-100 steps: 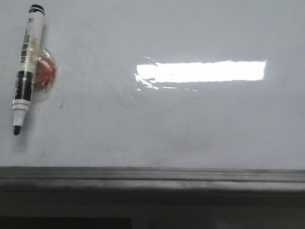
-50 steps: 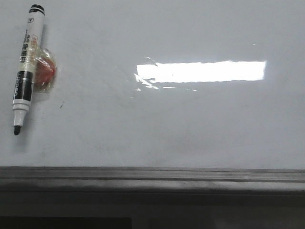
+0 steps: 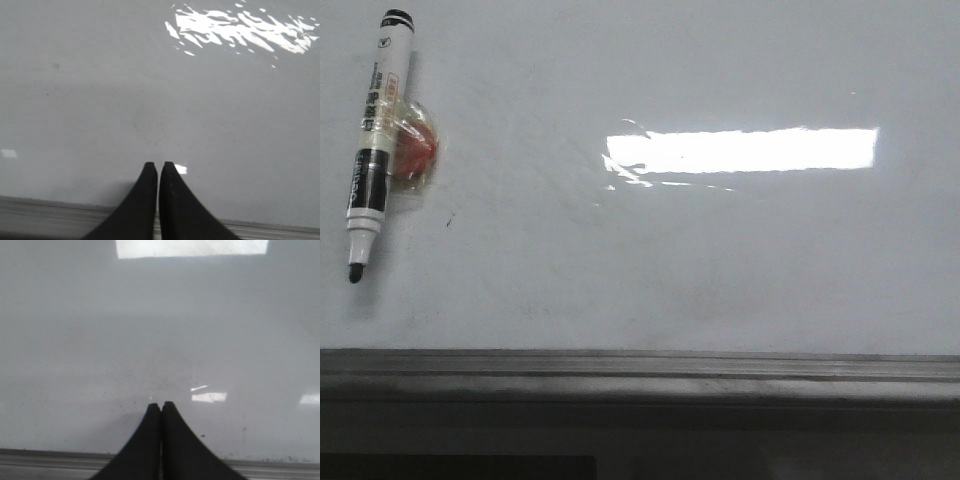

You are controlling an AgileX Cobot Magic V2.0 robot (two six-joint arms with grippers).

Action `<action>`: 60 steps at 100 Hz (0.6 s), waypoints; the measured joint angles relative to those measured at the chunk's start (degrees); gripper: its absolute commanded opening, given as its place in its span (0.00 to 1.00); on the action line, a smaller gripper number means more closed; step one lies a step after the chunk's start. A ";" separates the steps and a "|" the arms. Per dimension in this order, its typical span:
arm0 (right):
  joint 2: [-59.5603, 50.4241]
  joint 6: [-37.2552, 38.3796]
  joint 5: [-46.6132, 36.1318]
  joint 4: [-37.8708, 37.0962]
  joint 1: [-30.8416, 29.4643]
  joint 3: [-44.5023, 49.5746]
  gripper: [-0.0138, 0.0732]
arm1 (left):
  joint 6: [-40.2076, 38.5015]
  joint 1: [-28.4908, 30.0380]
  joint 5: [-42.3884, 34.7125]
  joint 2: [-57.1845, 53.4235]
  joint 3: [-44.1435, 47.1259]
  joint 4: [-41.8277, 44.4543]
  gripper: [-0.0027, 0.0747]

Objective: Write number 6 on whiteboard

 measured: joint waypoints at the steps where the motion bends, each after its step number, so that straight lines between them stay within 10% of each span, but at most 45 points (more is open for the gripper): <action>1: 0.00 0.00 0.00 0.00 0.00 0.00 0.08 | 0.00 0.00 0.00 0.00 0.00 0.00 0.01; 60: 0.00 0.00 -0.39 0.00 0.00 0.00 0.08 | 0.00 0.00 -0.14 0.00 0.00 4.09 0.01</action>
